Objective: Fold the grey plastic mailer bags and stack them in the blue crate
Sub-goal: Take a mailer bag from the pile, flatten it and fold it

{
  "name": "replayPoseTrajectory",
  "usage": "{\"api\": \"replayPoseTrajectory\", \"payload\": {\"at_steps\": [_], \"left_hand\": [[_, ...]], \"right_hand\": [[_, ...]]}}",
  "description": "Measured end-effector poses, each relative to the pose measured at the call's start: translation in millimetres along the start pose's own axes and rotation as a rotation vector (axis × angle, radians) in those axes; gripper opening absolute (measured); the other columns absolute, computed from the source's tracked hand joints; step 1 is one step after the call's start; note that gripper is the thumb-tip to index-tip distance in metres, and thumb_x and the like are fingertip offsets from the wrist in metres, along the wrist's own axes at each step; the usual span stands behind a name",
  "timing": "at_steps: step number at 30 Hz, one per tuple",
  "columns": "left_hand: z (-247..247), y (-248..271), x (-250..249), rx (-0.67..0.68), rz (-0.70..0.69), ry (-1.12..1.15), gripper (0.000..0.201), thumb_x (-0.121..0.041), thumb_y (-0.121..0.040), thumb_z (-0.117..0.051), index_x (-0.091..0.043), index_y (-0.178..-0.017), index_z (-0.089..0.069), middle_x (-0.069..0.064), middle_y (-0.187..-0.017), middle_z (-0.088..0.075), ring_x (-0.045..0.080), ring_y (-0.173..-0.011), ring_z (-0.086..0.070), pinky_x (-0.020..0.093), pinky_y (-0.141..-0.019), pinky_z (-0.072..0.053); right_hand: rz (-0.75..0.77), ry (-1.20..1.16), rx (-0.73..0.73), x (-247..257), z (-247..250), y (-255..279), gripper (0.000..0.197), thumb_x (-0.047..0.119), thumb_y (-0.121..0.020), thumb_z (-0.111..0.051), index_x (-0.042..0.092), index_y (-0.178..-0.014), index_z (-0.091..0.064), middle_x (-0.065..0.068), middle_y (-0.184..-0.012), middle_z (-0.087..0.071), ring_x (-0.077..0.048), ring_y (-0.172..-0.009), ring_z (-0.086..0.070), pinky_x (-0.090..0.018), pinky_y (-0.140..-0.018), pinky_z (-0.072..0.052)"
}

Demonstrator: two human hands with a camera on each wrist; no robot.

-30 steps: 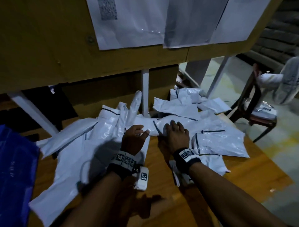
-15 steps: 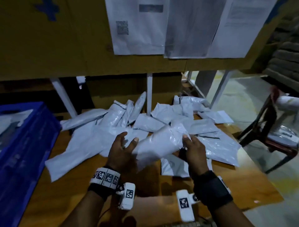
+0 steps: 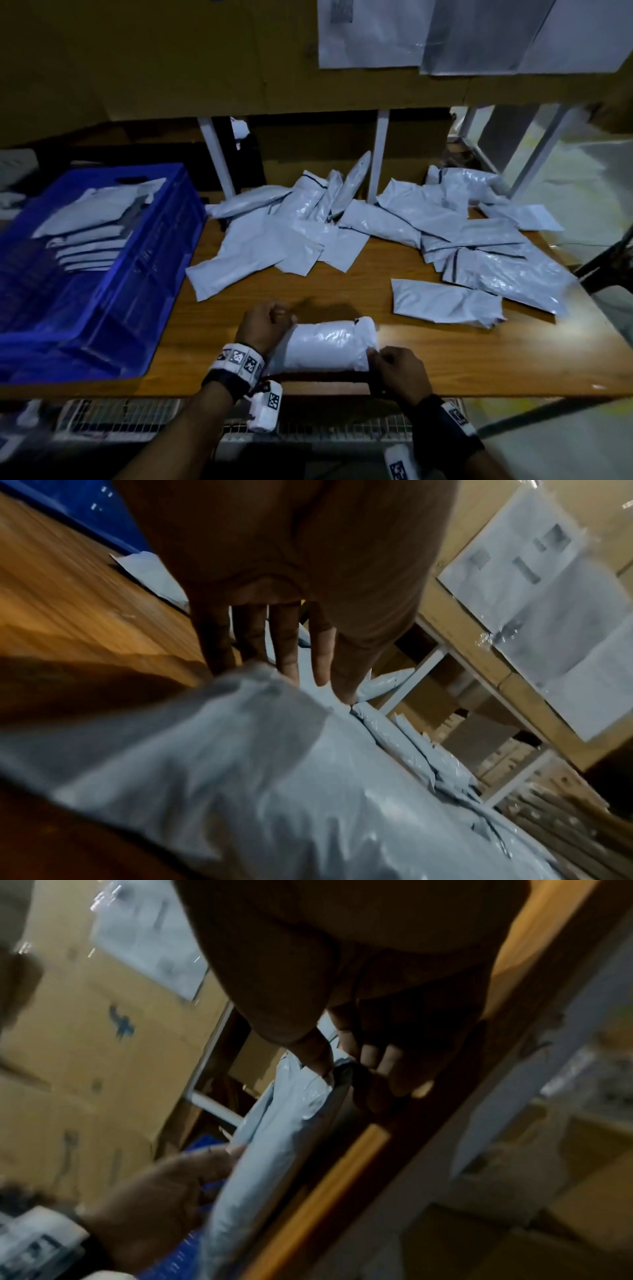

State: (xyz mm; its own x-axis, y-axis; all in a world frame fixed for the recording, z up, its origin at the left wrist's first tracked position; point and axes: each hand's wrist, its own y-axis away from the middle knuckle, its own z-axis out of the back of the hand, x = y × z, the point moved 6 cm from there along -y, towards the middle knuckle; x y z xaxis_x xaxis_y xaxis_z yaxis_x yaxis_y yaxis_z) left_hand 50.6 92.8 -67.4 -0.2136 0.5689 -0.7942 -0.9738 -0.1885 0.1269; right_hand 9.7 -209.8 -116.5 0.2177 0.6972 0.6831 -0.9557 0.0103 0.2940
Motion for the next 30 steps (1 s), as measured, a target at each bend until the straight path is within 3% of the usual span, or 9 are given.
{"api": "replayPoseTrajectory", "payload": {"at_steps": [2, 4, 7, 9, 12, 14, 18, 23, 30], "left_hand": [[-2, 9, 3, 0.007, -0.055, -0.147, 0.014, -0.04, -0.087, -0.077, -0.04, -0.1, -0.072, -0.007, -0.11, -0.075, 0.018, -0.105, -0.068, 0.036, -0.093, -0.055], [-6, 25, 3, -0.042, -0.205, -0.261, 0.035, -0.051, -0.09, -0.067, -0.029, -0.116, -0.071, -0.002, -0.123, -0.07, 0.021, -0.114, -0.065, 0.037, -0.097, -0.052], [-16, 42, -9, -0.105, -0.381, -0.379, 0.052, -0.051, -0.093, -0.053, -0.016, -0.127, -0.069, 0.009, -0.14, -0.063, 0.027, -0.132, -0.056, 0.046, -0.108, -0.048], [-30, 44, -17, -0.095, -0.459, -0.49, 0.055, -0.046, -0.097, -0.045, -0.015, -0.14, -0.06, 0.01, -0.151, -0.053, 0.027, -0.143, -0.045, 0.049, -0.117, -0.039], [-52, 38, -22, 0.003, -0.523, -0.655, 0.067, -0.046, -0.102, -0.017, -0.011, -0.155, -0.041, 0.01, -0.164, -0.033, 0.025, -0.154, -0.026, 0.047, -0.126, -0.018], [-64, 35, -16, 0.071, -0.542, -0.712, 0.073, -0.046, -0.102, -0.008, -0.007, -0.157, -0.034, 0.012, -0.165, -0.027, 0.025, -0.155, -0.021, 0.045, -0.126, -0.011], [-76, 35, -5, 0.144, -0.604, -0.784, 0.063, -0.039, -0.101, -0.027, -0.001, -0.14, -0.058, 0.018, -0.147, -0.056, 0.03, -0.141, -0.049, 0.052, -0.113, -0.043], [-81, 35, 7, 0.082, -0.633, -0.778, 0.06, -0.038, -0.102, -0.03, 0.0, -0.143, -0.054, 0.018, -0.151, -0.051, 0.03, -0.144, -0.046, 0.049, -0.117, -0.029], [-83, 31, 6, 0.092, -0.606, -0.79, 0.06, -0.039, -0.1, -0.031, -0.003, -0.14, -0.059, 0.016, -0.146, -0.057, 0.027, -0.138, -0.052, 0.049, -0.114, -0.042]], "right_hand": [[-0.016, 0.134, -0.027, 6, 2, 5, 0.055, 0.07, -0.093, -0.044, 0.026, -0.069, -0.067, 0.003, -0.074, -0.072, -0.018, -0.075, -0.07, -0.032, -0.072, -0.053], [0.007, 0.253, -0.174, 18, 12, 14, 0.05, 0.07, -0.093, -0.043, 0.027, -0.092, -0.068, 0.0, -0.092, -0.072, -0.022, -0.085, -0.068, -0.033, -0.074, -0.052], [0.293, 0.339, -0.468, 51, 19, 23, 0.04, 0.046, -0.1, -0.057, 0.017, -0.127, -0.061, -0.012, -0.127, -0.064, -0.032, -0.113, -0.062, -0.041, -0.091, -0.053], [0.518, 0.424, -0.48, 73, 0, 16, 0.042, 0.039, -0.102, -0.056, 0.014, -0.136, -0.06, -0.015, -0.142, -0.059, -0.033, -0.133, -0.053, -0.048, -0.105, -0.048], [0.61, 0.539, -0.304, 88, -40, -6, 0.053, 0.042, -0.107, -0.036, 0.012, -0.149, -0.05, -0.012, -0.161, -0.039, -0.028, -0.153, -0.029, -0.056, -0.119, -0.029], [0.593, 0.585, -0.221, 86, -59, -12, 0.059, 0.045, -0.11, -0.025, 0.01, -0.153, -0.045, -0.009, -0.164, -0.033, -0.024, -0.156, -0.019, -0.057, -0.122, -0.018], [0.541, 0.625, -0.191, 76, -71, -12, 0.063, 0.043, -0.11, -0.015, 0.007, -0.155, -0.041, -0.008, -0.164, -0.035, -0.02, -0.156, -0.019, -0.055, -0.124, -0.015], [0.525, 0.651, -0.184, 73, -76, -11, 0.059, 0.038, -0.11, -0.021, 0.006, -0.155, -0.04, -0.01, -0.165, -0.032, -0.021, -0.157, -0.019, -0.055, -0.124, -0.019], [0.513, 0.646, -0.152, 71, -77, -15, 0.059, 0.039, -0.11, -0.021, 0.007, -0.154, -0.042, -0.01, -0.163, -0.035, -0.02, -0.156, -0.021, -0.053, -0.125, -0.018]]}}
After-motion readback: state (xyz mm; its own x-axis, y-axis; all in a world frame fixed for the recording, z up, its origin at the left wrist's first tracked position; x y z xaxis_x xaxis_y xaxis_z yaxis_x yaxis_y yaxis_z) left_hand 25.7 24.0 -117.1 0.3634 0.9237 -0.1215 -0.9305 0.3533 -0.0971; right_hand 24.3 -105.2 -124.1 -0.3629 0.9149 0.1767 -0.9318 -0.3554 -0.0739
